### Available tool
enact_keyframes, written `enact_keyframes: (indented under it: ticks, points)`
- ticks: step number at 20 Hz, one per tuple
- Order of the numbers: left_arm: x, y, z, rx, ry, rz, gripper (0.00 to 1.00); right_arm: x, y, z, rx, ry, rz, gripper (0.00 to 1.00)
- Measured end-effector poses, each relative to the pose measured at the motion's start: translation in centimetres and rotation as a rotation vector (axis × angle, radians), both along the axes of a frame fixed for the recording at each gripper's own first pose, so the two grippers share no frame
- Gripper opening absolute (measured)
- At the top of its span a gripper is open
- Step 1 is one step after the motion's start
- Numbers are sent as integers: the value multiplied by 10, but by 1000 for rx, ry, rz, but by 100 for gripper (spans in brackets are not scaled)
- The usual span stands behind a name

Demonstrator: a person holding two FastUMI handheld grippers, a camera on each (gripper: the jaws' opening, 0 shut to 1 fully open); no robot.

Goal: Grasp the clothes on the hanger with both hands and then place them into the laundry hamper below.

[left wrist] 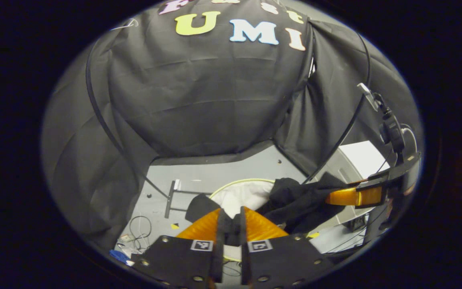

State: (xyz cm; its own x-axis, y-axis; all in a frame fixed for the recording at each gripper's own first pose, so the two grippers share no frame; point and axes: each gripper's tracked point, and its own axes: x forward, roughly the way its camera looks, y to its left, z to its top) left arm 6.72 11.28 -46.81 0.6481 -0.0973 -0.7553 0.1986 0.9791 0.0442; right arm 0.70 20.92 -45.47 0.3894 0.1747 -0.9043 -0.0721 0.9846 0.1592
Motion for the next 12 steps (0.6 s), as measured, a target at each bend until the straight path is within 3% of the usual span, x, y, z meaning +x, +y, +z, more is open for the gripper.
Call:
enact_keyframes:
  ticks: [2, 3, 5, 12]
  points:
    - [-8, -4, 7, -17, 0, 6, 52, -1, 2, 8, 7, -11, -3, 89]
    - [-12, -3, 12, -16, -1, 15, 67, 2, 2, 14, 3, -24, -5, 99]
    - [-20, 2, 26, 0, -13, 30, 96, 7, 0, 33, -3, -68, -14, 99]
    - [-31, -6, 104, -3, -116, 87, 96, 4, -62, 123, -68, -265, -52, 98]
